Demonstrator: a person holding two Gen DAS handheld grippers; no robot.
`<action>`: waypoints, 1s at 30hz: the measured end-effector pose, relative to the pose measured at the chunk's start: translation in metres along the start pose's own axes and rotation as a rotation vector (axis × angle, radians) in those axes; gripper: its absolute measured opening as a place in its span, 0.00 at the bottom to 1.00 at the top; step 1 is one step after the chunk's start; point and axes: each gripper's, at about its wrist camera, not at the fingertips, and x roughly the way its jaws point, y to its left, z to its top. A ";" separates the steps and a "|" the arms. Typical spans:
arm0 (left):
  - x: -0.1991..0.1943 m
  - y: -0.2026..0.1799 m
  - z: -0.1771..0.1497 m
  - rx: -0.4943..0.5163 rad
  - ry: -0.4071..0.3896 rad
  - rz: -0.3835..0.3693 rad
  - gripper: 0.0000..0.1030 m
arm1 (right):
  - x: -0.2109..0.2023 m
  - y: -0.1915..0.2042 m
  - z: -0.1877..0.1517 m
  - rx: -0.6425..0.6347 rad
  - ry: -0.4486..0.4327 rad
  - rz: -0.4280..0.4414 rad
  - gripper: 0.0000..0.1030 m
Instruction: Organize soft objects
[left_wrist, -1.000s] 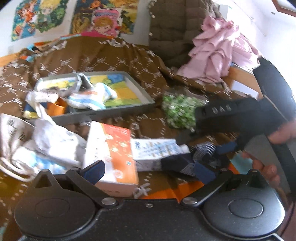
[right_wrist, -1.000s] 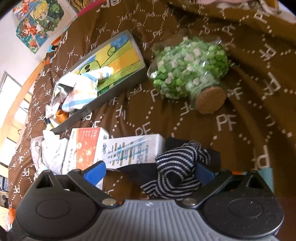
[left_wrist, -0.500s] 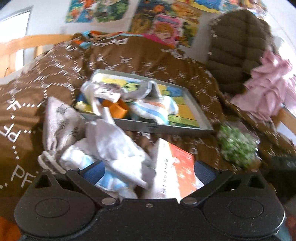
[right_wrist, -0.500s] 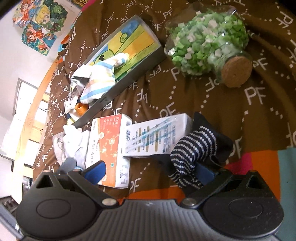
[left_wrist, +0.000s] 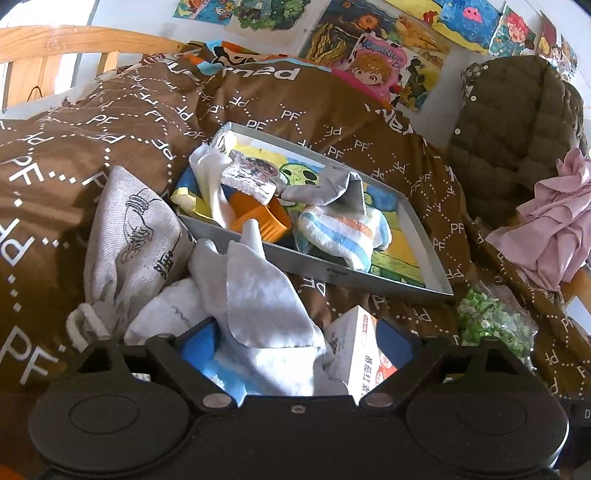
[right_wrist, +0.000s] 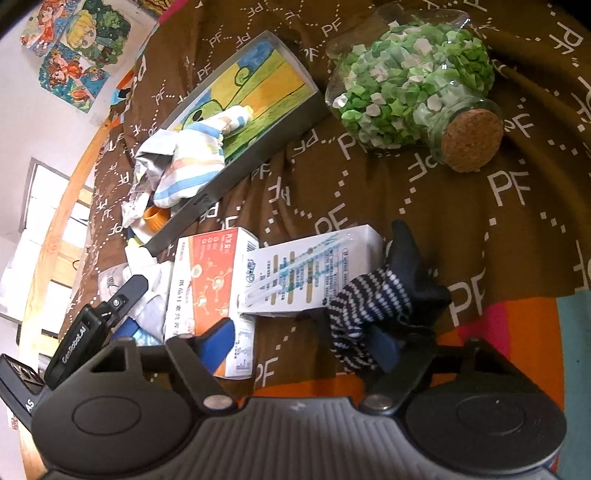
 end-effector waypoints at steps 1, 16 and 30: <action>0.002 0.000 0.000 0.003 0.001 0.003 0.84 | 0.001 0.000 0.000 -0.002 0.001 -0.007 0.71; 0.007 -0.012 -0.008 0.122 -0.005 0.116 0.20 | 0.001 0.007 -0.005 -0.045 0.010 -0.078 0.20; -0.012 -0.054 -0.028 0.294 -0.070 0.118 0.09 | -0.011 0.019 -0.004 -0.101 -0.024 0.040 0.10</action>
